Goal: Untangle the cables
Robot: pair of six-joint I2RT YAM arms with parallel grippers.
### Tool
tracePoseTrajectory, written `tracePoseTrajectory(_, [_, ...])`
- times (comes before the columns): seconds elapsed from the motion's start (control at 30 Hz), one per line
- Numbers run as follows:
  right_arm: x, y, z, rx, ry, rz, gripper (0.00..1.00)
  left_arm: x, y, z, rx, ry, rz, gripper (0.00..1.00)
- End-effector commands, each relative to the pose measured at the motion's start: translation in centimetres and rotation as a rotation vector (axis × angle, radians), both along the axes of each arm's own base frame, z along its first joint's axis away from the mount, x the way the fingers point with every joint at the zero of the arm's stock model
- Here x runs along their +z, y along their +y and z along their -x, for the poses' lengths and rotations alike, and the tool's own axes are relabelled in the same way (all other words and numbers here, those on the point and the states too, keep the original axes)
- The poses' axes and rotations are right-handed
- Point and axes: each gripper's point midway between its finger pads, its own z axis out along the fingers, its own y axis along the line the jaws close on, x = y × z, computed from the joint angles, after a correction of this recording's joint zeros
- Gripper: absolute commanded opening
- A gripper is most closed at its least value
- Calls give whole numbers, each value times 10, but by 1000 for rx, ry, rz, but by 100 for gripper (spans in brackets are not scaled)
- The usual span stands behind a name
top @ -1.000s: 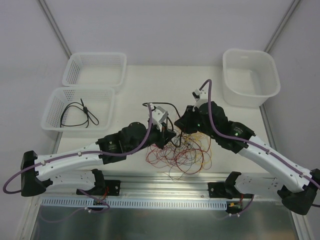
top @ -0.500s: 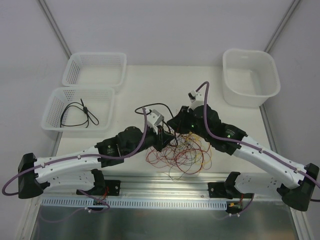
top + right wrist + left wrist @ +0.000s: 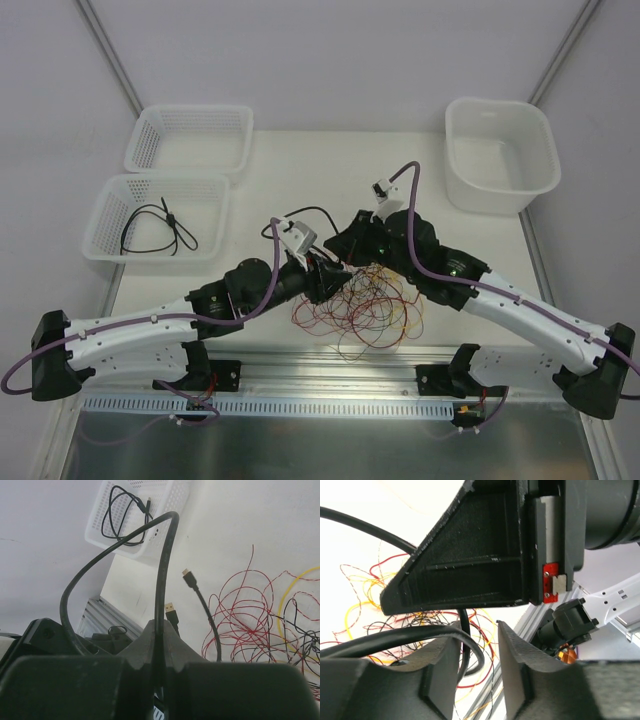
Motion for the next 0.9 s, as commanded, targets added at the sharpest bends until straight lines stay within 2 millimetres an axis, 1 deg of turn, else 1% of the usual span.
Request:
tracePoseTrajectory(0.0, [26,13,5,35,-19,-99,1,12,5,-9,51,-37,45,37])
tracePoseTrajectory(0.1, [24,14,6,34,-18,-92,1,8,14,-15,99,-44,17,37])
tracePoseTrajectory(0.27, [16,8,3,5,-14,-56,1,15,22,-10,86,-56,24,36])
tracePoseTrajectory(0.37, [19,5,4,-1,-18,-59,1,18,27,-8,92,-53,38,35])
tracePoseTrajectory(0.47, [23,6,5,6,-19,-68,1,14,30,-11,109,-51,30,34])
tracePoseTrajectory(0.6, [23,10,7,19,-12,-68,1,16,20,-8,74,-47,23,34])
tracePoseTrajectory(0.63, [25,11,7,22,-15,-72,1,13,14,-6,49,-40,12,34])
tracePoseTrajectory(0.77, [24,13,9,31,-12,-70,1,9,1,0,-6,-19,0,34])
tracePoseTrajectory(0.8, [24,13,8,28,-14,-69,1,11,-2,1,-15,-18,2,32])
tracePoseTrajectory(0.83, [24,12,8,28,-16,-66,1,8,-4,1,-21,-11,-6,30])
tracePoseTrajectory(0.87, [24,12,8,27,-16,-63,1,7,-5,1,-23,-11,-7,25])
